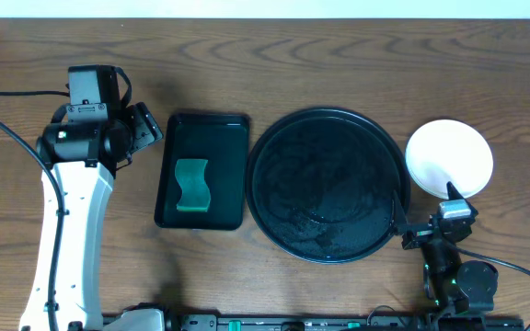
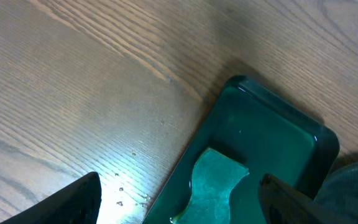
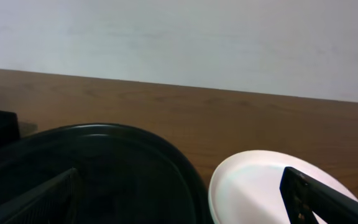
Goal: Clean dirty plates on tray and stack at the side
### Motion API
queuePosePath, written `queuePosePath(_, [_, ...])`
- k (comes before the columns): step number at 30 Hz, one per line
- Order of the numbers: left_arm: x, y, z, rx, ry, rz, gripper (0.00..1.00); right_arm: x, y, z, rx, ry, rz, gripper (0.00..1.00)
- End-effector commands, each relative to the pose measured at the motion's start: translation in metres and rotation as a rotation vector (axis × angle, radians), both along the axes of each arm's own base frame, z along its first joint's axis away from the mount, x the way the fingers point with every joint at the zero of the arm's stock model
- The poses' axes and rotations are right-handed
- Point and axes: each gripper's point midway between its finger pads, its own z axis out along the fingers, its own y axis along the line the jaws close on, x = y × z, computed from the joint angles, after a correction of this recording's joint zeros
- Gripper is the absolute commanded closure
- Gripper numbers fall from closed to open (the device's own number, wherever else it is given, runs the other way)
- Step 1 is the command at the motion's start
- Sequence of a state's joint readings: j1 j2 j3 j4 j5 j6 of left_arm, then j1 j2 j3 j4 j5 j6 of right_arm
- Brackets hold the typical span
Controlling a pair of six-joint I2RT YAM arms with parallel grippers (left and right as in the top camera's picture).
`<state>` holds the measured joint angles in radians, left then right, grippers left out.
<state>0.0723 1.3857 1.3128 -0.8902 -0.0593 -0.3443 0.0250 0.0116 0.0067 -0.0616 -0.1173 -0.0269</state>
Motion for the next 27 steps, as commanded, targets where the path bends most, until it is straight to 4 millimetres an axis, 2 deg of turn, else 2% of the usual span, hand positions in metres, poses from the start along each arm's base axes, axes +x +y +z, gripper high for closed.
queuePosePath(1, [0.0009, 0.0043, 0.0041, 0.009, -0.010, 0.022, 0.19, 0.0004, -0.0057, -0.0012, -0.038, -0.002, -0.038, 0.01])
queuePosePath(5, [0.0009, 0.0043, 0.0041, 0.009, -0.010, 0.022, 0.19, 0.0009, -0.0117, -0.0024, -0.040, 0.003, -0.073, 0.01])
queuePosePath(27, [0.0009, 0.0043, 0.0041, 0.009, -0.010, 0.022, 0.19, 0.0008, -0.0115, -0.0022, -0.040, 0.003, -0.072, 0.01])
